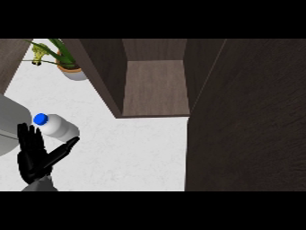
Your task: Pick up the bottled water, place it into the cabinet and close the cabinet
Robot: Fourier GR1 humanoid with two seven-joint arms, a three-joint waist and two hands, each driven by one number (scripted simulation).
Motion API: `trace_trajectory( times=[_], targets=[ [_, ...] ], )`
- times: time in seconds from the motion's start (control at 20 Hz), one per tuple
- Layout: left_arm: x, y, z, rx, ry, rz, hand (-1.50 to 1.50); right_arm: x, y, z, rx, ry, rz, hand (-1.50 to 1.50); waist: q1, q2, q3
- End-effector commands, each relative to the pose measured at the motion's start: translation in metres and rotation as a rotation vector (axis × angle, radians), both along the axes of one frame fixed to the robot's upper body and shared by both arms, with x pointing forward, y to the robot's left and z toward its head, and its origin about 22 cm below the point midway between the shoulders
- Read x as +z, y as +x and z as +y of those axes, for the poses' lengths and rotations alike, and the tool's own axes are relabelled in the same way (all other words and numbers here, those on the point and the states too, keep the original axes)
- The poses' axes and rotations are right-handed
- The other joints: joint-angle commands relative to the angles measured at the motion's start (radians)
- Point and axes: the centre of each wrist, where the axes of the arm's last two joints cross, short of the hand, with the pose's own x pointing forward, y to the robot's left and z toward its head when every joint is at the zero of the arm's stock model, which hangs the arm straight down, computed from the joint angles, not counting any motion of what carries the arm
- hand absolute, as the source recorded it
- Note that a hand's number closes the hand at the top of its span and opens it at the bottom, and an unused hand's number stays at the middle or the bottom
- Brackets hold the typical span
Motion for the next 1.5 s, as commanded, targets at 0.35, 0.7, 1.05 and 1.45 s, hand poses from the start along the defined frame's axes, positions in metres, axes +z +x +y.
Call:
trace_trajectory(
  times=[0.35, 0.7, 1.05, 1.45],
  targets=[
    [-0.032, 0.006, -0.007, -0.047, -0.113, -0.111, -1.50, 0.025, -0.002, -0.005, 0.006, 0.000, -0.082, -1.50, 0.000, 0.004, -0.001],
    [-0.016, 0.030, 0.015, -0.078, -0.166, -0.211, -1.50, 0.039, -0.005, 0.002, 0.017, -0.007, -0.075, -1.50, -0.002, 0.004, -0.001],
    [-0.025, 0.025, 0.004, -0.070, -0.192, -0.253, 1.50, 0.023, -0.008, -0.008, 0.010, -0.024, -0.078, -1.50, 0.006, -0.001, 0.001],
    [-0.021, 0.044, -0.026, -0.299, -0.146, -0.268, 1.50, 0.021, -0.005, -0.001, 0.004, 0.006, -0.083, -1.50, 0.005, -0.002, 0.001]
  ],
)
